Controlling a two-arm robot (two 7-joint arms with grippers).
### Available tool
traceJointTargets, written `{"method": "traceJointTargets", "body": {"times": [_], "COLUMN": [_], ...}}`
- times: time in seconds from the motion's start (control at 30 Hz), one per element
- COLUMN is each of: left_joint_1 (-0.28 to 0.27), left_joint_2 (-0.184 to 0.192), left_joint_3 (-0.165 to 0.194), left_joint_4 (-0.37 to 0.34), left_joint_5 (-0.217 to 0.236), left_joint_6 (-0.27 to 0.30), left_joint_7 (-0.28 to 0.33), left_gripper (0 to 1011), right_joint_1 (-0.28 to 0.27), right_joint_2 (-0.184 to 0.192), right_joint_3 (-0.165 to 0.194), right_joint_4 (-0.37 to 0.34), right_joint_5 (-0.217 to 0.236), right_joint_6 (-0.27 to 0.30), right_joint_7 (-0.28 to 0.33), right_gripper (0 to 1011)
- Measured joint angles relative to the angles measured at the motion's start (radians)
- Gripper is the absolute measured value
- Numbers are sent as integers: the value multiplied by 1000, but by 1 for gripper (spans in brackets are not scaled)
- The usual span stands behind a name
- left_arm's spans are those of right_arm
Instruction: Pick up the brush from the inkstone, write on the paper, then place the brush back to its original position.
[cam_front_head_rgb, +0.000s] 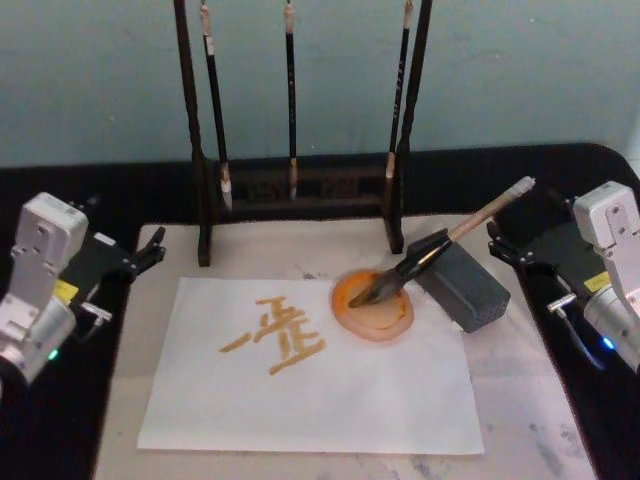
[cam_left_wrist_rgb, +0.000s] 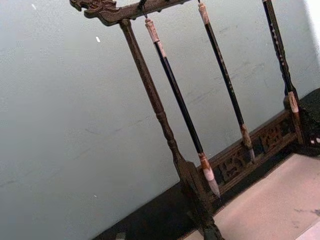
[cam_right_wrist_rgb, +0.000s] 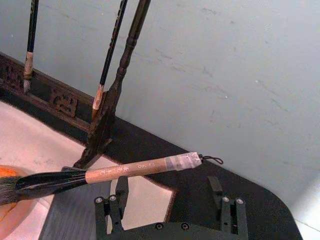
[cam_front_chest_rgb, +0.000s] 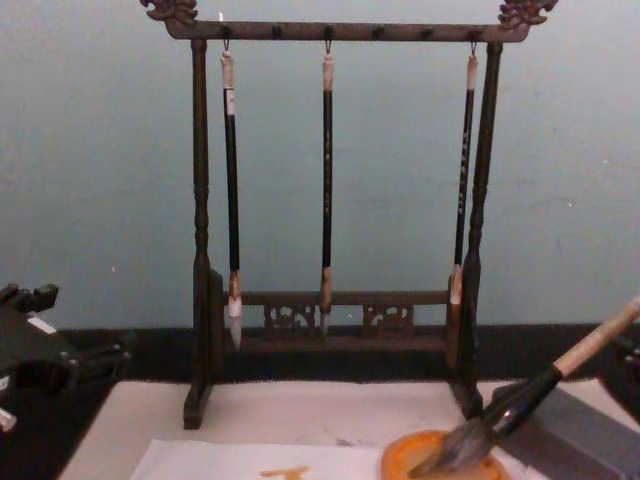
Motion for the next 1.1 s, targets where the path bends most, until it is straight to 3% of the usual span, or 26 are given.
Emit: {"method": "traceJointTargets", "body": {"times": [1.1], "left_joint_1": [0], "left_joint_2": [0], "left_joint_3": [0], "left_joint_4": [0], "left_joint_5": [0], "left_joint_6": [0], "left_joint_7": [0], "left_gripper": [1010], "right_joint_1": [0], "right_joint_2": [0], "right_joint_3": [0], "right_joint_4": [0], "right_joint_5": [0], "right_joint_6": [0], "right_joint_7": [0], "right_gripper": [1000]}}
